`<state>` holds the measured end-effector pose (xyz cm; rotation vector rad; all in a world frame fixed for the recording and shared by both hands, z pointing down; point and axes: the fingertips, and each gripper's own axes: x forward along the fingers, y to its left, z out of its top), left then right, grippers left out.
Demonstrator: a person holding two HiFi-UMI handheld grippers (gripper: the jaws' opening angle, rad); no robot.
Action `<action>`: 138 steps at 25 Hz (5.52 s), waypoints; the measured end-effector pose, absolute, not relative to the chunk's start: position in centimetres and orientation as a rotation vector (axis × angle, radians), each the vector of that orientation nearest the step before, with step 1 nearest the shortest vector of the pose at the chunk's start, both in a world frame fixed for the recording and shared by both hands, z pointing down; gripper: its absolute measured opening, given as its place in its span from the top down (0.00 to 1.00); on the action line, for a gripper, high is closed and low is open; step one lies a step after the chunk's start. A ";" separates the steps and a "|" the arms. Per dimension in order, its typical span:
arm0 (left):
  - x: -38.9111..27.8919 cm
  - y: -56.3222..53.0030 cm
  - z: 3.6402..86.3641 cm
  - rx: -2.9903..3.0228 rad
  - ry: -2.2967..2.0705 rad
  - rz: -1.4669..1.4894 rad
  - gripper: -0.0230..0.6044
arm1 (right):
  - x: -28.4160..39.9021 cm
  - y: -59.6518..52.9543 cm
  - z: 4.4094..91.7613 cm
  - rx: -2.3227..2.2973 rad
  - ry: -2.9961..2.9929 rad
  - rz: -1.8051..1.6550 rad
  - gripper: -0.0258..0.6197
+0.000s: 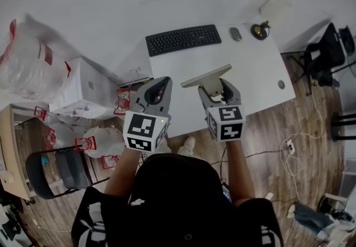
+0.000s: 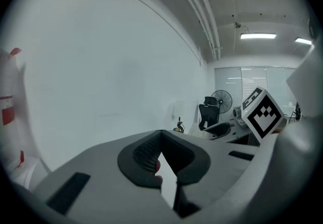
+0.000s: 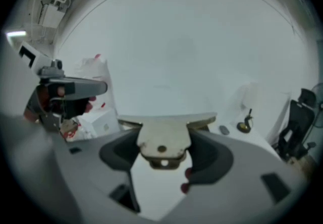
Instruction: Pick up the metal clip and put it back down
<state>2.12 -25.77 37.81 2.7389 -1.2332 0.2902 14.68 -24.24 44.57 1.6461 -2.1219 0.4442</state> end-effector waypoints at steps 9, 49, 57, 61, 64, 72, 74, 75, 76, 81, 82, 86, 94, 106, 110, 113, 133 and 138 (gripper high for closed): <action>2.2 -24.6 40.8 2.642 -1.184 0.306 0.93 | 13.6 -21.9 51.3 1.541 -2.057 0.578 0.52; -3.1 -20.8 50.8 2.445 -1.281 0.649 0.93 | 11.5 -20.3 73.8 1.127 -1.802 0.740 0.52; -3.8 -20.2 51.6 2.415 -1.288 0.682 0.93 | 11.5 -19.9 75.6 1.082 -1.802 0.723 0.52; -3.7 -20.3 51.5 2.408 -1.277 0.647 0.93 | 11.2 -19.7 76.1 1.077 -1.798 0.751 0.52; -3.8 -20.2 51.5 2.412 -1.274 0.661 0.93 | 11.1 -19.5 76.5 1.062 -1.796 0.755 0.52; -4.7 -20.5 51.8 2.399 -1.284 0.668 0.93 | 10.7 -19.7 76.9 1.048 -1.804 0.773 0.52; -4.8 -20.6 51.8 2.400 -1.285 0.669 0.93 | 10.8 -19.8 76.9 1.053 -1.804 0.769 0.52; -4.8 -20.6 51.8 2.400 -1.286 0.670 0.93 | 10.8 -19.8 76.9 1.055 -1.804 0.770 0.52; -4.9 -20.7 51.9 2.400 -1.287 0.669 0.93 | 10.8 -19.8 77.0 1.056 -1.807 0.772 0.52; -4.8 -20.8 52.0 2.406 -1.267 0.668 0.93 | 10.6 -19.7 77.0 1.059 -1.811 0.783 0.52; -4.7 -20.9 51.9 2.411 -1.263 0.667 0.93 | 10.6 -19.7 77.0 1.059 -1.806 0.781 0.52; -4.3 -21.3 51.5 2.432 -1.250 0.658 0.93 | 10.7 -19.5 77.0 1.037 -1.800 0.772 0.52; -3.7 -22.2 50.4 2.470 -1.236 0.634 0.93 | 10.9 -19.3 75.6 1.052 -1.812 0.794 0.52; -2.2 -23.6 48.4 2.550 -1.204 0.571 0.93 | 12.1 -21.5 68.5 1.180 -1.895 0.793 0.52; -1.8 -24.3 47.0 2.580 -1.201 0.546 0.93 | 12.4 -22.4 64.7 1.233 -1.932 0.769 0.52; -1.7 -25.1 45.8 2.596 -1.210 0.508 0.93 | 12.2 -23.3 61.6 1.278 -1.975 0.729 0.52; 0.5 -28.1 36.0 2.798 -1.207 0.245 0.93 | 13.7 -27.0 40.1 1.731 -2.147 0.320 0.88; 0.5 -28.3 33.7 2.841 -1.224 0.197 0.93 | 13.9 -26.8 36.6 1.788 -2.192 0.232 0.90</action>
